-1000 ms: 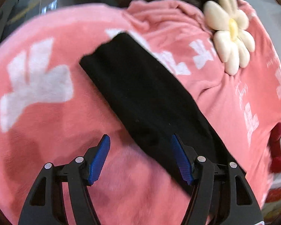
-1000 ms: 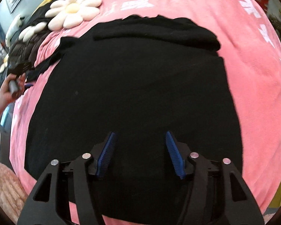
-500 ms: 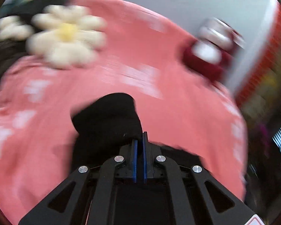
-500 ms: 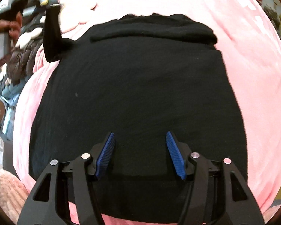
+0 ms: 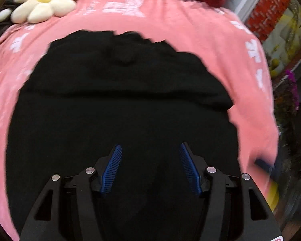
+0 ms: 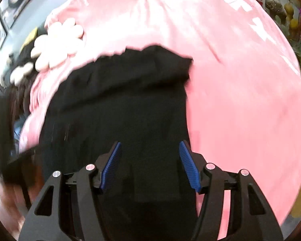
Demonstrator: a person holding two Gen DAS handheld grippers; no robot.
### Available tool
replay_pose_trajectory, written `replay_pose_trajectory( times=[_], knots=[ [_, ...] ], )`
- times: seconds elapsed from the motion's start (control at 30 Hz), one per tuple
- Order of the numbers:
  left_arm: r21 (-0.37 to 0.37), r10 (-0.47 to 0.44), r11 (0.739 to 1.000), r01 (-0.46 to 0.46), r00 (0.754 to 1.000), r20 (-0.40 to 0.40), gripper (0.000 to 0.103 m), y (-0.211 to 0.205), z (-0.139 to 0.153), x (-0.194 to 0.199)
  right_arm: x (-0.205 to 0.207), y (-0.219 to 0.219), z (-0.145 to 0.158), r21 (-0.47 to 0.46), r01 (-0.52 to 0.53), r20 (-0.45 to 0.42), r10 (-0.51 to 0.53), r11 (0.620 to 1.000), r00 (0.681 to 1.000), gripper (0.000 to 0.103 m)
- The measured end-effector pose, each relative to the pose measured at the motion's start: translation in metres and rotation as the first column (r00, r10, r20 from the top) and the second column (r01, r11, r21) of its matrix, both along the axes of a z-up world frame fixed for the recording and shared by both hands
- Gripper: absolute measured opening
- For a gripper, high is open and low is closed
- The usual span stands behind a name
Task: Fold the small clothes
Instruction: 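Fold the held sleeve across the body with the left tool and release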
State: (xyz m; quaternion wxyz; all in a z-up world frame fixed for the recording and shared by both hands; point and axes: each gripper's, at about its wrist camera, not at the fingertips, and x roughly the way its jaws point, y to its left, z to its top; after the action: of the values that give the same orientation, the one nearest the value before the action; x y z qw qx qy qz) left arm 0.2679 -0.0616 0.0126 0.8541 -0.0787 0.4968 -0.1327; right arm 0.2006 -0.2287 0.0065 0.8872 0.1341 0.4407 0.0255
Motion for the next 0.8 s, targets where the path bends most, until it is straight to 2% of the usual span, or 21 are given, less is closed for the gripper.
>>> replay_pose_trajectory(
  times=[0.1, 0.17, 0.23, 0.33, 0.37, 0.4, 0.43, 0.47, 0.57, 0.63, 0.7, 0.73, 0.8],
  knots=[
    [0.028, 0.02, 0.999, -0.02, 1.0, -0.022, 0.059, 0.019, -0.003, -0.013, 0.06, -0.003, 0.007, -0.031, 0.03, 0.05, -0.029, 0.999, 0.998, 0.058],
    [0.014, 0.038, 0.999, -0.038, 0.999, -0.037, 0.059, 0.034, -0.005, -0.021, 0.098, -0.01, 0.003, -0.061, 0.068, 0.041, -0.065, 0.996, 0.997, 0.058],
    [0.001, 0.053, 0.999, -0.053, 0.998, -0.041, 0.059, 0.044, -0.007, -0.029, 0.126, -0.013, -0.005, -0.046, 0.096, 0.021, -0.096, 0.994, 0.995, 0.057],
    [0.004, 0.044, 0.999, -0.044, 0.999, -0.028, 0.06, 0.046, -0.006, -0.033, 0.161, -0.006, -0.02, -0.05, 0.088, -0.033, -0.089, 0.995, 0.995, 0.057],
    [0.01, 0.043, 0.999, -0.043, 0.999, -0.026, 0.062, 0.044, -0.006, -0.032, 0.171, 0.001, -0.029, -0.06, 0.065, -0.067, -0.069, 0.996, 0.995, 0.046],
    [0.016, 0.036, 0.999, -0.036, 0.999, -0.022, 0.062, 0.043, -0.006, -0.032, 0.176, 0.005, -0.035, -0.063, 0.042, -0.09, -0.048, 0.997, 0.995, 0.024],
    [0.019, 0.032, 0.999, -0.032, 0.999, -0.02, 0.062, 0.043, -0.006, -0.031, 0.18, 0.011, -0.038, -0.069, 0.009, -0.105, -0.016, 0.998, 0.994, 0.014],
    [0.022, 0.03, 0.999, -0.03, 0.999, -0.017, 0.062, 0.044, -0.006, -0.031, 0.18, 0.019, -0.031, -0.083, -0.021, -0.084, 0.014, 0.996, 0.996, 0.005],
    [0.014, 0.032, 0.999, -0.031, 0.999, -0.016, 0.062, 0.047, -0.005, -0.03, 0.163, 0.023, 0.013, -0.076, -0.023, 0.064, 0.028, 0.997, 0.998, 0.004],
    [0.01, 0.034, 0.999, -0.034, 0.999, -0.021, 0.062, 0.049, -0.006, -0.029, 0.151, 0.014, 0.033, -0.088, 0.023, 0.143, -0.01, 0.996, 0.99, 0.004],
    [0.017, 0.035, 0.999, -0.035, 0.999, -0.022, 0.062, 0.05, -0.008, -0.03, 0.158, 0.002, 0.018, -0.166, 0.063, 0.093, -0.048, 0.984, 0.994, 0.008],
    [0.026, 0.037, 0.999, -0.037, 0.999, -0.026, 0.062, 0.05, -0.009, -0.031, 0.169, -0.007, -0.011, -0.172, 0.05, -0.028, -0.055, 0.984, 0.998, 0.009],
    [0.029, 0.036, 0.999, -0.036, 0.999, -0.028, 0.063, 0.05, -0.008, -0.032, 0.168, -0.013, -0.03, -0.148, 0.049, -0.1, -0.064, 0.988, 0.993, 0.01]
  ],
)
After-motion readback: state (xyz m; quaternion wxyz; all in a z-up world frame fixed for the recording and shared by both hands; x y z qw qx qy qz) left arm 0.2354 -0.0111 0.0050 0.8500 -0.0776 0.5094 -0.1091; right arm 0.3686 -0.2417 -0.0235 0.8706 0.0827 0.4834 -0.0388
